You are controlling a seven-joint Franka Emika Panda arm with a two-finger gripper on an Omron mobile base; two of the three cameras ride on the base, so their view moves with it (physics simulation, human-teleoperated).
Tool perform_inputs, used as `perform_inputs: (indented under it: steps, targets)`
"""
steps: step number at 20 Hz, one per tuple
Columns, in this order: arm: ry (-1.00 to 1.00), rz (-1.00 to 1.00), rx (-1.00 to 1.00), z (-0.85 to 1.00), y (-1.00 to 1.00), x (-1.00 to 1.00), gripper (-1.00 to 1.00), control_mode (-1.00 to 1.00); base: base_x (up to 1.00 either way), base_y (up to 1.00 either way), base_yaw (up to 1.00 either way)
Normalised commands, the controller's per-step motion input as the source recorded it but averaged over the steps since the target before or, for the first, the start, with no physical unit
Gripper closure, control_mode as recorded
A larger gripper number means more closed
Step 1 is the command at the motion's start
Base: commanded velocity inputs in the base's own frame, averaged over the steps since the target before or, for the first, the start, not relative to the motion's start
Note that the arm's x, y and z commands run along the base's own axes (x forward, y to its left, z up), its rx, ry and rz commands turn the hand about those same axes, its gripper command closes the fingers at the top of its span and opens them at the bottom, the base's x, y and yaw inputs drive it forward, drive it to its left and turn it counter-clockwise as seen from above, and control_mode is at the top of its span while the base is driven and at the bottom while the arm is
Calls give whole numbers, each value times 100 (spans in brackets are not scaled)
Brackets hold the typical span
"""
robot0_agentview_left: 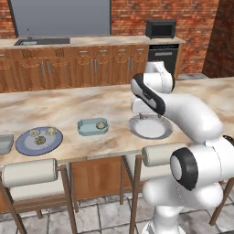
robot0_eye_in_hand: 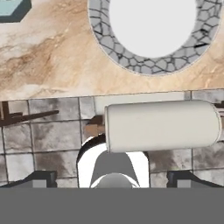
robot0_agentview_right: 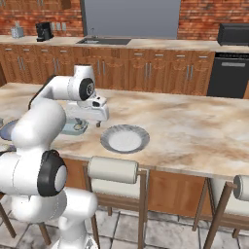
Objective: Place two dumplings into each of the tupperware containers and then place the containers in the fridge.
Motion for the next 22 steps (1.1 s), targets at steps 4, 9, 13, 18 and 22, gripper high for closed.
perform_inputs:
  steps: [4, 9, 13, 18, 22]
  targets:
    - [0, 0, 0, 21, -5, -43, -100, -100, 0, 0, 0]
    - [0, 0, 0, 11, -8, -43, -100, -100, 0, 0, 0]
    - [0, 0, 0, 13, -12, -36, -100, -100, 0, 0, 0]
    - [0, 0, 0, 5, -1, -15, -100, 100, -16, 0, 0]
    - [0, 0, 0, 0, 0, 0, -100, 100, -40, 61, 0]
